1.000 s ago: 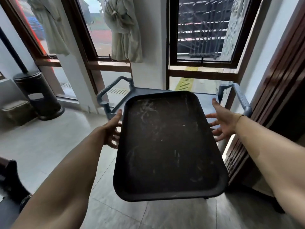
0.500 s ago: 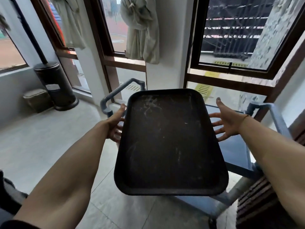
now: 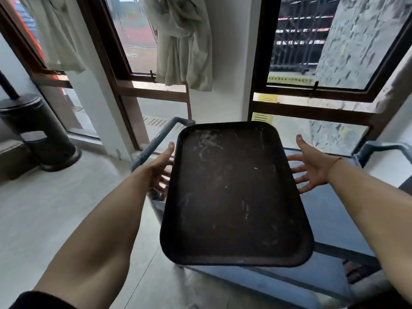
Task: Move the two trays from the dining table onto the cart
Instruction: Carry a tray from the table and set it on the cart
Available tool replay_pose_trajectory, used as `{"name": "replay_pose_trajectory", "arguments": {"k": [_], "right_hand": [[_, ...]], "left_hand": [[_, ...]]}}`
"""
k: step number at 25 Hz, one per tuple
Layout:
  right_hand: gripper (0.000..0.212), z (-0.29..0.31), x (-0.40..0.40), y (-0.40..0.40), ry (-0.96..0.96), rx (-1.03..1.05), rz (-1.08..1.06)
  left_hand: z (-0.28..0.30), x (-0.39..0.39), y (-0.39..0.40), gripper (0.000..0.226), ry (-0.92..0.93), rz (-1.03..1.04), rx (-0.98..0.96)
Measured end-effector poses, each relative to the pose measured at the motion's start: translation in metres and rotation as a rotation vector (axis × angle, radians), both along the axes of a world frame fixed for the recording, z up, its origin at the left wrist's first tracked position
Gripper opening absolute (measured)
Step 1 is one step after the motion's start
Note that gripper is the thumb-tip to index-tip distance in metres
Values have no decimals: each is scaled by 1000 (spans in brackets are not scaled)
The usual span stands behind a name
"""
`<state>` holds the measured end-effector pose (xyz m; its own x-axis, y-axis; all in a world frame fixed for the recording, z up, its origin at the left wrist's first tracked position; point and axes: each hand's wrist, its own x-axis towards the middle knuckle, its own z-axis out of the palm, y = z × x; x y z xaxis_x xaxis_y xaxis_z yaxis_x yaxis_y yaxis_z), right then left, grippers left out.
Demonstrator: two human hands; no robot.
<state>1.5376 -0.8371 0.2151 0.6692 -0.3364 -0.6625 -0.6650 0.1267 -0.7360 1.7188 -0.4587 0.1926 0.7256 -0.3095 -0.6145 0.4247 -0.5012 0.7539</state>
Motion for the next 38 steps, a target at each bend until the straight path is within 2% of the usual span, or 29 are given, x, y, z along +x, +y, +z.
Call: {"name": "replay_pose_trajectory", "arguments": {"k": [5, 12, 29, 38], "right_hand": [[85, -12, 48, 28, 20, 41, -133], [84, -28, 70, 46, 72, 57, -278], [74, -114, 119, 44, 211, 109, -351], [75, -146, 135, 35, 235, 146, -341]], "left_hand": [[2, 86, 8, 94, -9, -139, 63], [-16, 145, -10, 95, 27, -293, 90], [-97, 182, -31, 88, 168, -358, 214], [-128, 194, -41, 96, 202, -327, 255]]}}
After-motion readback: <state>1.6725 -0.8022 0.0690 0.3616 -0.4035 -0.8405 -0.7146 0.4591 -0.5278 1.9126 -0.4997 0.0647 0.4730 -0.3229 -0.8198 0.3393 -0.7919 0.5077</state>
